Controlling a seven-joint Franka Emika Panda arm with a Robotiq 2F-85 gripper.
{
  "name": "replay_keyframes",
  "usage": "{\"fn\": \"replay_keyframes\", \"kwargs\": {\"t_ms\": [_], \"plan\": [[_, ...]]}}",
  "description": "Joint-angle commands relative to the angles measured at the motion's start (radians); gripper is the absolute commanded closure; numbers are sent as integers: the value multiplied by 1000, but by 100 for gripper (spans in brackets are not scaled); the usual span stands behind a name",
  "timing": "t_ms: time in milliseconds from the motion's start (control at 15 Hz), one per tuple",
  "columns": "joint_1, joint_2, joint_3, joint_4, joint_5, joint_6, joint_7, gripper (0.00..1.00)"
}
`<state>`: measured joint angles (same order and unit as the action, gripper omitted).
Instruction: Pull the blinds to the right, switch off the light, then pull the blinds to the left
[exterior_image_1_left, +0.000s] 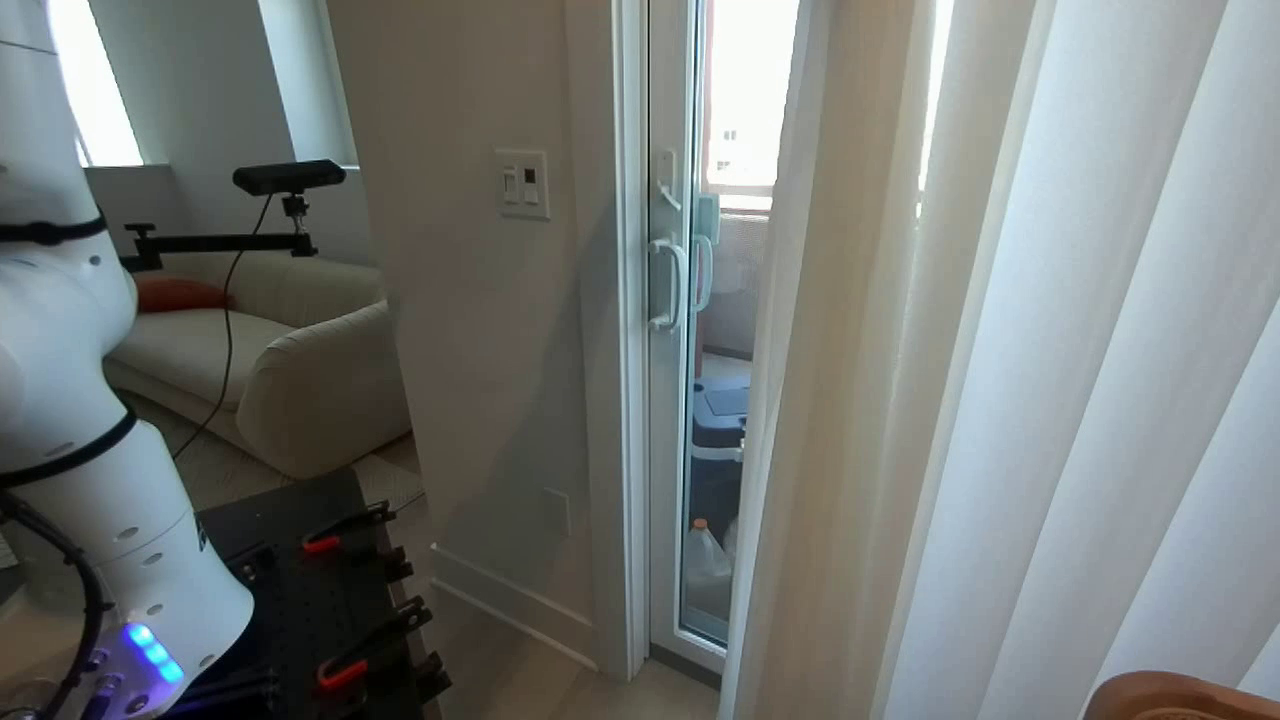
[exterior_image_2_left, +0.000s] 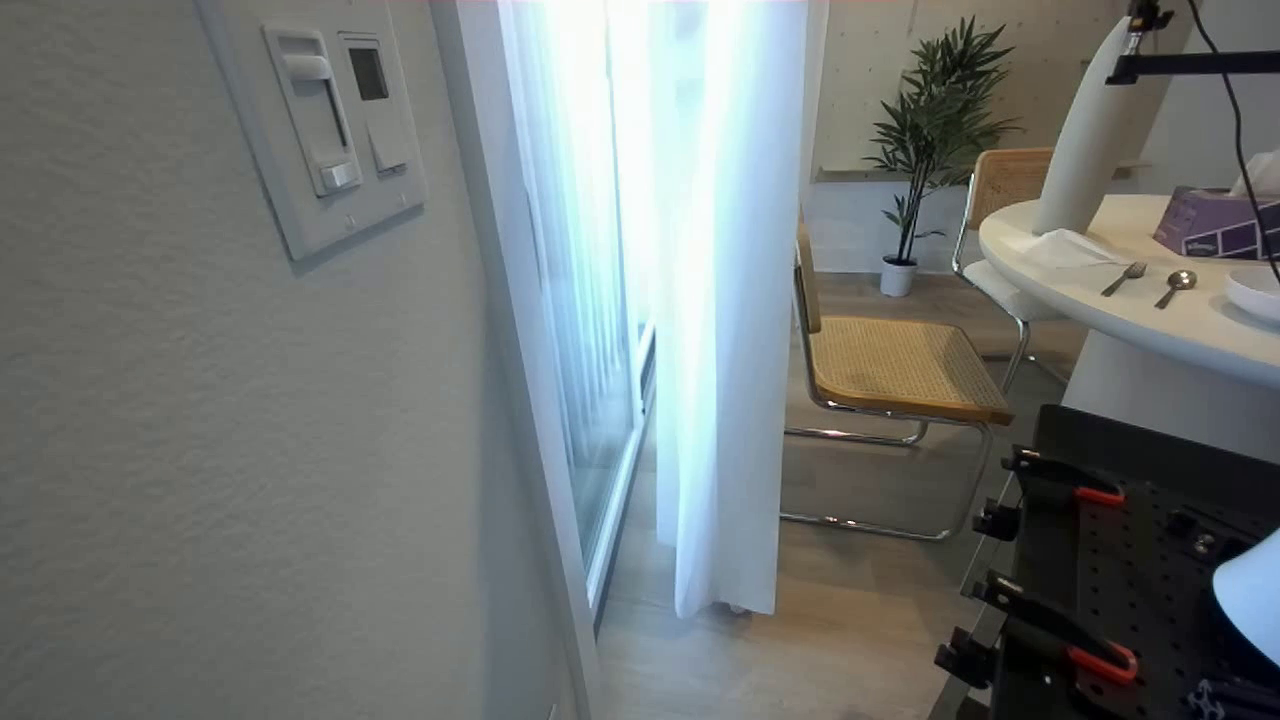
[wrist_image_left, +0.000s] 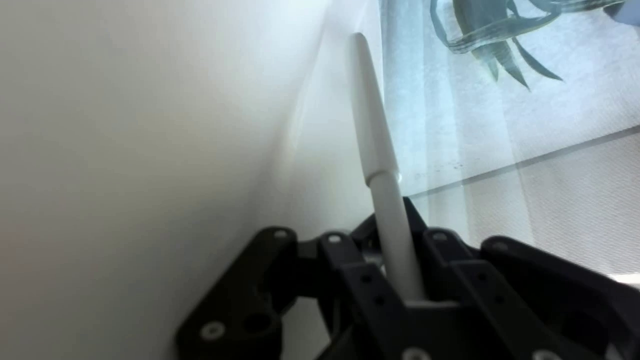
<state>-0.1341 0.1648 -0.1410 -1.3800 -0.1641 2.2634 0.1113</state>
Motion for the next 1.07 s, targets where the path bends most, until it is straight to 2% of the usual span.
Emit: {"fn": "replay_keyframes", "kwargs": {"t_ms": [0, 267, 733, 1000], "plan": [[-51, 21, -26, 75, 109, -136, -19, 98], [-101, 37, -53, 91, 152, -139, -104, 98], [-154, 92, -71, 153, 172, -141, -177, 98], [-136, 92, -42, 141, 184, -142, -218, 98]]}}
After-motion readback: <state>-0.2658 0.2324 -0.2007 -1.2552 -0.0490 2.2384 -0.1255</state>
